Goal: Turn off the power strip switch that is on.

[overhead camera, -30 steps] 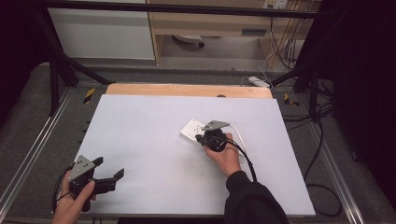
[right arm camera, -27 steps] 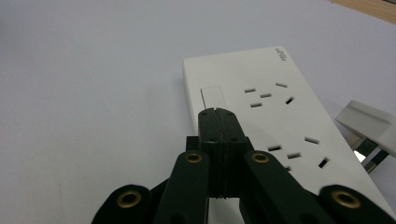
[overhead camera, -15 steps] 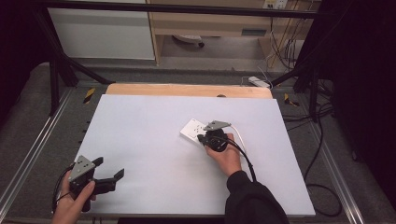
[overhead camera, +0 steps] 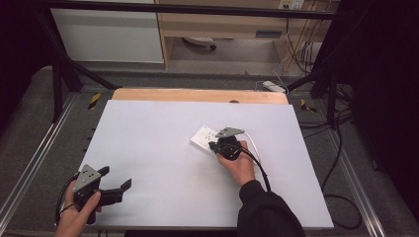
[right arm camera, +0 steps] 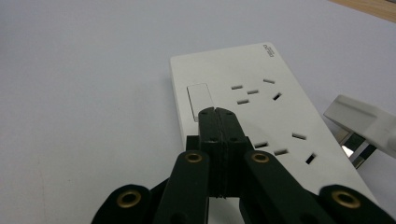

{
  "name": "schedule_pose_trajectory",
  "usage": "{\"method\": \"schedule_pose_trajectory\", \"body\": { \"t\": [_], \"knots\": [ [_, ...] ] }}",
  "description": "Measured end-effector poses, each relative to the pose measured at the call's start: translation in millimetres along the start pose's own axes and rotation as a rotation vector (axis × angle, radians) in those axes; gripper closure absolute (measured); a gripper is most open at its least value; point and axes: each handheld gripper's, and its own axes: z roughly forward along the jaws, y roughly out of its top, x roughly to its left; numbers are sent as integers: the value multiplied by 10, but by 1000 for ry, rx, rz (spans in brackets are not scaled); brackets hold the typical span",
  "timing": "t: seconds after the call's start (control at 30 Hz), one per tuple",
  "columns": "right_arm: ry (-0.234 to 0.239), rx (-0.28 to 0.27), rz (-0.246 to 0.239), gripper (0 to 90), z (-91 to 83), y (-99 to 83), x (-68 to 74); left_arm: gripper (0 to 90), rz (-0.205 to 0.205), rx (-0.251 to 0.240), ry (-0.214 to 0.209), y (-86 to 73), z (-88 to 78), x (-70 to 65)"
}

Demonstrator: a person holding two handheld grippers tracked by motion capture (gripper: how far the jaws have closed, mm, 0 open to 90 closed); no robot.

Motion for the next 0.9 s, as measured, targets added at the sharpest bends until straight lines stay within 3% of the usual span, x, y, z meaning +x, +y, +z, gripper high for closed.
{"method": "schedule_pose_trajectory", "body": {
  "t": [0.9],
  "knots": [
    [3, 5, -18, 900, 18, -13, 10, 61, 10, 8, 4, -2, 2, -3]
  ]
}}
